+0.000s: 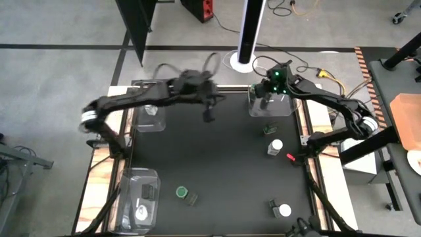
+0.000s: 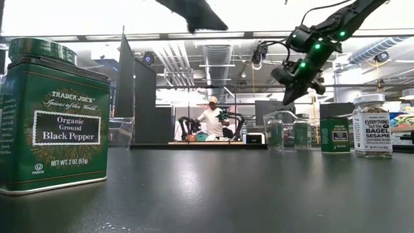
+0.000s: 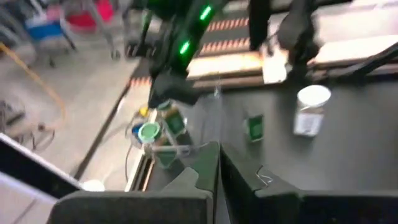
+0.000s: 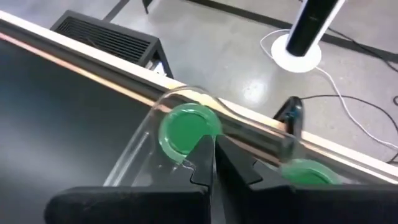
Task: Sort spices by type
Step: Adjust the green seasoning bottles in the top right transparent bin
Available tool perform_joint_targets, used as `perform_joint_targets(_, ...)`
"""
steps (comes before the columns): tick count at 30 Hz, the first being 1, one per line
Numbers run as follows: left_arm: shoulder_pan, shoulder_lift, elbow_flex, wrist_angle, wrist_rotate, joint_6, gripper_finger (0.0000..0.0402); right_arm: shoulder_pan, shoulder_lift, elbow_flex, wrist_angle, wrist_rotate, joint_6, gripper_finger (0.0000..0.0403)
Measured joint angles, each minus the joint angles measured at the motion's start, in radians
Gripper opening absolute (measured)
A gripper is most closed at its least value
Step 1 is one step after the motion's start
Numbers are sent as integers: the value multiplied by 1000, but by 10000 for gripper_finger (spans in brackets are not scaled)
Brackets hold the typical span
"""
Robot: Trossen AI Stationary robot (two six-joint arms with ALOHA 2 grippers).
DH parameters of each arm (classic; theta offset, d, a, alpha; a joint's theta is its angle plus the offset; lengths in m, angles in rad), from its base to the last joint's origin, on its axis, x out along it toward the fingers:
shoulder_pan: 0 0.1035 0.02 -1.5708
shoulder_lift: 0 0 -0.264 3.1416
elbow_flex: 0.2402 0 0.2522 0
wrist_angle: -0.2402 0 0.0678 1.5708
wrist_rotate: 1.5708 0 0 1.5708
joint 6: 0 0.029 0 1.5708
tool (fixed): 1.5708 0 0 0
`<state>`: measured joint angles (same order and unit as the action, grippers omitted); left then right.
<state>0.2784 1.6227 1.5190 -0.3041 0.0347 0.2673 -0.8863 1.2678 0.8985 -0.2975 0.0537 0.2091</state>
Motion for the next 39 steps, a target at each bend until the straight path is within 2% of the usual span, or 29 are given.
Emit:
perform_joint_targets(6,-52,-250,-252,184,-2,-22,0,36,104,69,-3,1,8,9)
perform_joint_targets(13,-68,-398,-380,216,-78,-45,0,85,193,160,-43,71,19,9)
perform_joint_targets(23,-68,-511,-441,222,-80,-46,0,102,232,190,-100,106,29,9)
perform_joint_targets(39,-68,-529,-441,222,-80,-41,0,110,167,190,-221,122,-115,9)
